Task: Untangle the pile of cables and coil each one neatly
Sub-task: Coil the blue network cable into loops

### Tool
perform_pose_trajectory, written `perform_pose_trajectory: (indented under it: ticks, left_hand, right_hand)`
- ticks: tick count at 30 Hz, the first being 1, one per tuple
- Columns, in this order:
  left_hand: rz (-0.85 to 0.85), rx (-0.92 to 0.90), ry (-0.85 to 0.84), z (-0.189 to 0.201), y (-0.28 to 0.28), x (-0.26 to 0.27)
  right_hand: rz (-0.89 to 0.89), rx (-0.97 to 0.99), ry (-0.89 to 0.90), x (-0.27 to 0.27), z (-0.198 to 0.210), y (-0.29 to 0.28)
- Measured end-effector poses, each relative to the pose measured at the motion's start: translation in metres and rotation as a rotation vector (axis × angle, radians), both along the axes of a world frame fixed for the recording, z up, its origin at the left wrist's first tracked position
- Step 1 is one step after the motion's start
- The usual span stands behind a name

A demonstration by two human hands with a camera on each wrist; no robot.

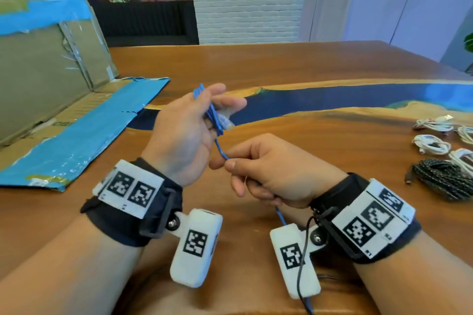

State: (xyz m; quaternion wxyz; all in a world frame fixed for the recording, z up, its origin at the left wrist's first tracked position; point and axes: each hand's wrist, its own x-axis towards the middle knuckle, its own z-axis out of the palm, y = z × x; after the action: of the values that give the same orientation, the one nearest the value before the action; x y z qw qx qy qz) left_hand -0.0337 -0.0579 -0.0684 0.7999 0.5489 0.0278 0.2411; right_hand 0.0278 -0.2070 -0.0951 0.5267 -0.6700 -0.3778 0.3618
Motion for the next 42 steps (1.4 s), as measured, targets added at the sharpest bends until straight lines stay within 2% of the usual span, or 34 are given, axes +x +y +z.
perform_pose_trajectory:
  ticks: [3,5,7,9,14,17,23,26,30,34,37,39,42]
  left_hand:
    - [0.092,0.392,0.128,-0.005,-0.007,-0.001]
    - [0.079,0.583,0.234,-0.006,-0.005,-0.001]
    - [-0.001,0.684,0.310,-0.004,0.000,-0.004]
    - [-0.121,0.692,0.330,-0.002,0.003,-0.007]
    - [-0.379,0.555,0.366,0.001,0.002,-0.013]
    - [-0.396,0.448,0.302,0.000,-0.003,-0.014]
    - [-0.410,-0.099,0.142,0.008,-0.003,-0.011]
    - [-0.443,-0.229,0.059,0.007,-0.005,-0.011]
    - [-0.287,-0.289,-0.063,0.007,-0.005,-0.006]
    - [-0.043,-0.120,-0.080,0.003,0.003,0.001]
    - [0.083,0.081,0.000,-0.002,0.006,0.003]
    - [0.112,0.272,0.123,-0.004,0.007,0.002]
    - [0.050,0.593,0.289,-0.004,0.003,-0.002]
  right_hand:
    - [0.029,-0.011,-0.034,0.001,0.007,-0.005]
    - [0.000,0.063,0.038,0.003,0.013,-0.011]
    - [-0.026,0.182,0.176,0.009,0.019,-0.018]
    - [-0.066,0.271,0.253,0.016,0.023,-0.023]
    - [-0.297,0.337,0.096,0.027,0.017,-0.019]
    - [-0.405,0.387,0.057,0.034,0.017,-0.020]
    - [-0.331,0.343,0.122,0.034,0.009,-0.018]
    - [-0.304,0.255,0.081,0.027,0.004,-0.013]
    - [-0.226,0.165,0.041,0.014,-0.002,-0.005]
    - [-0.085,0.066,-0.043,0.006,0.003,-0.008]
    - [0.001,0.043,-0.106,0.001,0.009,-0.011]
    - [-0.037,0.075,-0.174,0.000,0.013,-0.011]
    - [-0.119,0.166,-0.242,0.005,0.018,-0.014]
